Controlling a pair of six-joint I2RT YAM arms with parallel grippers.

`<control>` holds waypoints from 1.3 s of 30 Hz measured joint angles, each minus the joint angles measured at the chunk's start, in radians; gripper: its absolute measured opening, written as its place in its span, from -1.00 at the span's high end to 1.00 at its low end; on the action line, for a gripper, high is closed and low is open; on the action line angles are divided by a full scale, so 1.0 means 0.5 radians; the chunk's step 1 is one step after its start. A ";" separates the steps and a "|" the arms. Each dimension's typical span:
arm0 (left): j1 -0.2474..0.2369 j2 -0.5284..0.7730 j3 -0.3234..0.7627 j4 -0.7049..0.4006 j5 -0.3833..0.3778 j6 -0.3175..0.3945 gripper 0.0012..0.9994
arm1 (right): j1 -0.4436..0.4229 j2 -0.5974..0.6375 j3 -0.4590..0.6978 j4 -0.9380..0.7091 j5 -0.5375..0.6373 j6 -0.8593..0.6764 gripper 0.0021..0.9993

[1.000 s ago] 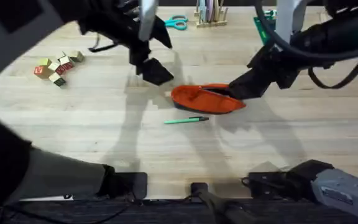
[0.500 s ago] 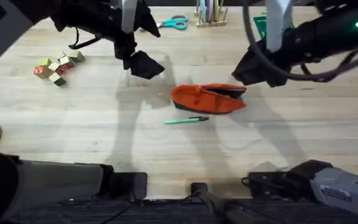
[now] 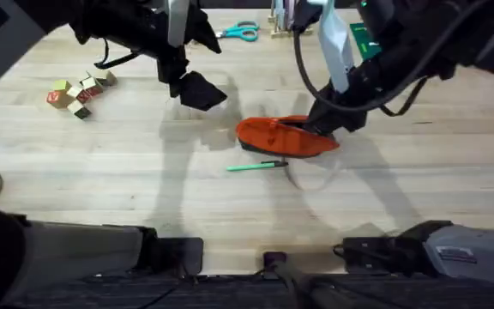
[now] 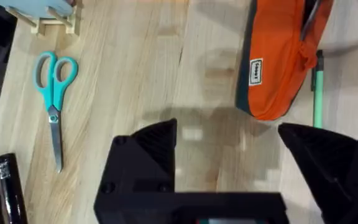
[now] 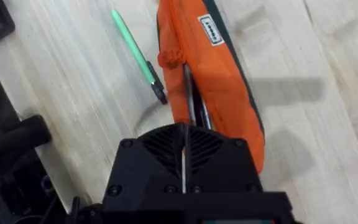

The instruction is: Unzip the bag, pick up the pens from the table one at a time and place them inside, then zip the bag closed.

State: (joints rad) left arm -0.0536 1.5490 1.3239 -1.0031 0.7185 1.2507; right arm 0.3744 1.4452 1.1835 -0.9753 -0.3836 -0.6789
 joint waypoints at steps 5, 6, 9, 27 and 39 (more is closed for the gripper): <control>0.000 0.000 0.000 0.000 0.000 0.000 -0.99 | 0.000 0.135 -0.001 0.108 -0.013 -0.013 0.94; 0.000 0.000 0.000 0.000 0.000 0.000 -0.99 | 0.000 0.153 -0.001 0.125 -0.013 -0.013 0.94; 0.000 0.000 0.000 0.000 0.000 0.000 -0.99 | 0.000 0.211 -0.001 0.178 -0.013 -0.014 0.94; 0.000 0.000 0.000 0.000 0.000 0.000 -0.99 | 0.044 0.443 -0.001 0.279 -0.024 -0.019 0.94; 0.000 0.000 0.000 -0.007 0.000 0.000 -0.99 | 0.069 0.443 -0.001 0.265 -0.029 -0.046 -0.99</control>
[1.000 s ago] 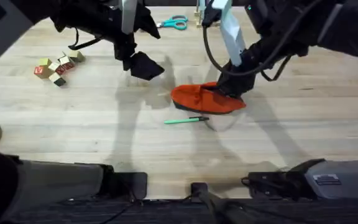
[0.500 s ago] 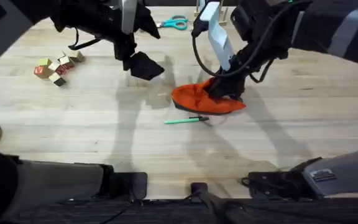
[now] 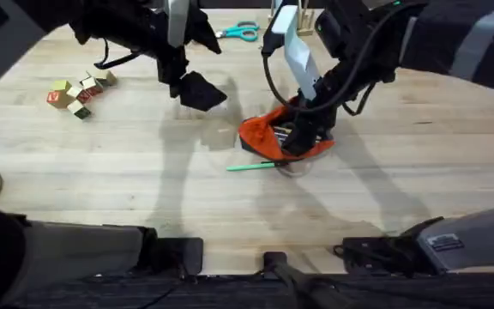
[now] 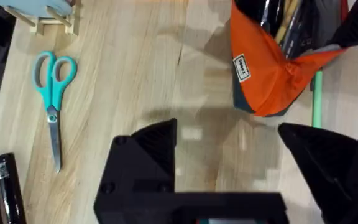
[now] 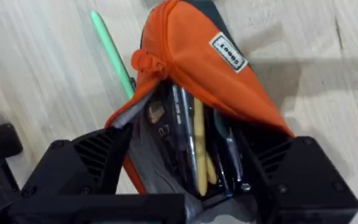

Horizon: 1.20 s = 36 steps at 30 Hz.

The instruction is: Unzip the bag, pick up the pens from the table one at a time and place them inside, then zip the bag closed.

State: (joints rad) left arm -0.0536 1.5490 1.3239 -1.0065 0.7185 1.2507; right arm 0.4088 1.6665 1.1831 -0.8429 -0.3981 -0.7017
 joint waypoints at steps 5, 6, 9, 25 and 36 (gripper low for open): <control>0.000 0.000 0.000 0.000 0.000 0.000 -0.99 | -0.001 -0.045 -0.001 -0.018 0.001 0.004 -0.99; 0.000 0.000 0.000 0.000 0.000 0.000 -0.99 | 0.000 -0.068 -0.001 -0.029 0.001 0.004 -0.99; 0.000 0.000 0.000 0.000 0.000 0.000 -0.99 | -0.001 -0.179 -0.001 -0.077 0.001 0.015 -0.99; -0.016 0.000 0.000 -0.112 -0.070 0.000 -0.99 | -0.043 -0.840 -0.001 -0.198 0.001 0.393 -1.00; -0.388 -0.054 0.001 -0.289 -0.316 -0.150 -0.99 | -0.104 -1.025 -0.002 -0.202 0.001 0.553 -1.00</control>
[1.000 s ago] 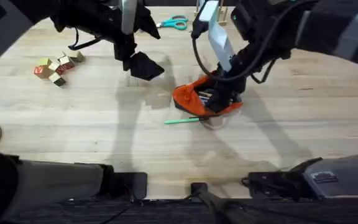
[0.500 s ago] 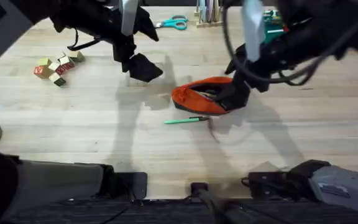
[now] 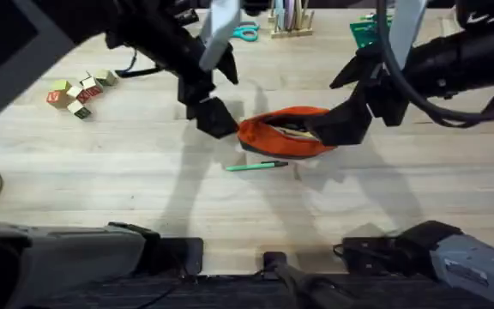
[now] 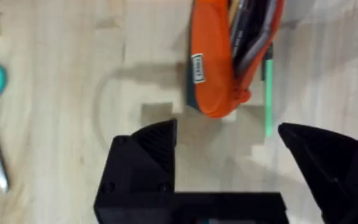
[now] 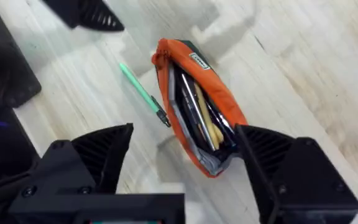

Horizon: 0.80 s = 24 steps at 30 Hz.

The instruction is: Unzip the bag, pick up the pens from the table one at a time and place them inside, then zip the bag closed.

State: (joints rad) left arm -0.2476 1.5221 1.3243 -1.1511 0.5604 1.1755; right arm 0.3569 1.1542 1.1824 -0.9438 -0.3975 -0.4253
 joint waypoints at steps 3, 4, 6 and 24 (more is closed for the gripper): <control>-0.079 -0.006 0.000 -0.072 -0.049 -0.088 -0.99 | 0.000 0.000 0.000 0.000 0.000 0.011 -1.00; -0.098 -0.006 0.000 -0.105 -0.062 -0.112 -0.99 | 0.000 0.000 0.000 0.000 0.000 0.014 -1.00; -0.126 -0.006 0.000 -0.181 -0.077 -0.143 -0.99 | 0.000 0.000 0.000 -0.003 0.000 0.015 -1.00; -0.151 -0.383 -0.239 -0.264 -0.170 -0.269 -0.99 | 0.000 0.000 0.000 -0.035 0.018 0.004 -1.00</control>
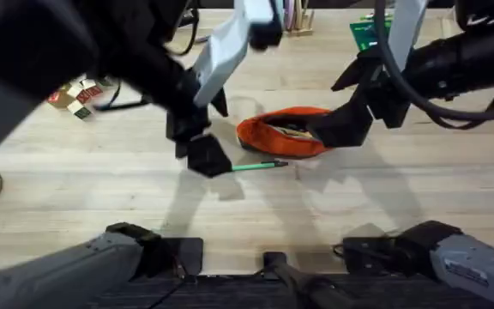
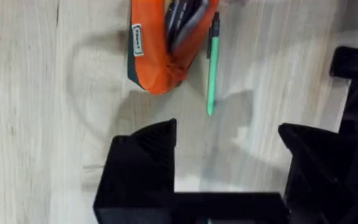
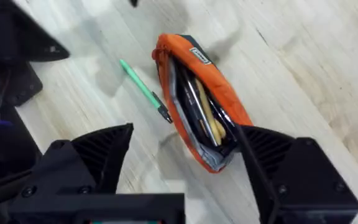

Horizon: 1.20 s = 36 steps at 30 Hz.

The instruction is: Unzip the bag, pick up the pens from the table one at a time and place them inside, then zip the bag closed.

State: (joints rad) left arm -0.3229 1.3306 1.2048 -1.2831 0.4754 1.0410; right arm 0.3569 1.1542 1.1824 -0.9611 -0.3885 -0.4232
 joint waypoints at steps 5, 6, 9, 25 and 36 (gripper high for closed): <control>0.000 -0.374 -0.379 0.170 -0.006 0.006 -0.99 | 0.000 0.000 0.000 -0.001 0.003 -0.001 -1.00; 0.000 -0.455 -0.448 0.196 -0.015 0.006 -0.99 | 0.000 0.000 0.000 -0.001 0.005 -0.002 -1.00; 0.000 -0.718 -0.639 0.273 -0.058 0.005 -0.99 | 0.000 0.000 0.000 -0.002 0.006 -0.004 -1.00; -0.095 -0.663 -0.821 0.608 -0.108 -0.358 -0.99 | 0.000 0.000 0.000 -0.002 0.007 -0.006 -1.00; -0.407 -0.249 -0.821 0.968 -0.185 -0.882 -0.99 | 0.000 0.000 0.000 -0.017 0.104 -0.007 -1.00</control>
State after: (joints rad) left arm -0.5262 1.2063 0.7944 -0.7989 0.3832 0.6000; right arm 0.3569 1.1542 1.1824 -0.9695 -0.3367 -0.4267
